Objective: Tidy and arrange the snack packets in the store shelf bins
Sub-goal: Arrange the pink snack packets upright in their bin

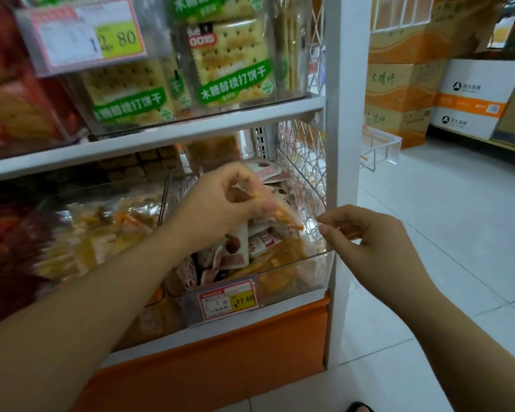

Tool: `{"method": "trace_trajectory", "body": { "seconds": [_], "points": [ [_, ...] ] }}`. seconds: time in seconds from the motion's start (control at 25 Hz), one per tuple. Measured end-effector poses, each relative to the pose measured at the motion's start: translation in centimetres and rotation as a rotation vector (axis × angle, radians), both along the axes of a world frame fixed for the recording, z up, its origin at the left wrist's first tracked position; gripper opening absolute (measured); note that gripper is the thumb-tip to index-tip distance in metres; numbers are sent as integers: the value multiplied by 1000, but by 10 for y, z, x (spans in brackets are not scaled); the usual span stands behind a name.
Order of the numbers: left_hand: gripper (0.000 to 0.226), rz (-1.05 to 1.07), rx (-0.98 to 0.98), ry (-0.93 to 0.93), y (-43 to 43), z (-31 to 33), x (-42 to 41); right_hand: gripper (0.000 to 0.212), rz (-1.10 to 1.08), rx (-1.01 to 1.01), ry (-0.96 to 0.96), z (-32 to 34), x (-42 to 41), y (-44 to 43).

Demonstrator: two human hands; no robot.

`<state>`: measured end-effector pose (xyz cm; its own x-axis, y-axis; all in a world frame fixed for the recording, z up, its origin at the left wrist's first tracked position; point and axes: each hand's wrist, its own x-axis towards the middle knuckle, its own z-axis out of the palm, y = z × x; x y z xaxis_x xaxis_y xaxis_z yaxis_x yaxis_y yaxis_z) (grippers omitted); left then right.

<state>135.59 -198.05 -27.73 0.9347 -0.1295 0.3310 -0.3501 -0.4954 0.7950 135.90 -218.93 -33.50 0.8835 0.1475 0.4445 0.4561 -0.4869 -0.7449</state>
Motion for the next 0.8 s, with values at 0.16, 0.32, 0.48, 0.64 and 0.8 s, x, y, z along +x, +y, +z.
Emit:
{"method": "trace_trajectory", "body": {
  "seconds": [0.16,0.32,0.48,0.64,0.8],
  "points": [
    [22,293,-124,-266,53,-2,-45,9,64,-58,22,0,-5,25],
    [25,564,66,-296,106,-20,-83,15,135,-263,54,-5,-1,45],
    [44,550,352,8,148,-42,-100,19,172,-380,77,-6,4,58],
    [78,535,771,232,160,-60,-102,17,259,-528,75,-6,10,74],
    [48,483,753,192,158,-63,-95,12,169,-462,-68,9,8,77]
  ]
}}
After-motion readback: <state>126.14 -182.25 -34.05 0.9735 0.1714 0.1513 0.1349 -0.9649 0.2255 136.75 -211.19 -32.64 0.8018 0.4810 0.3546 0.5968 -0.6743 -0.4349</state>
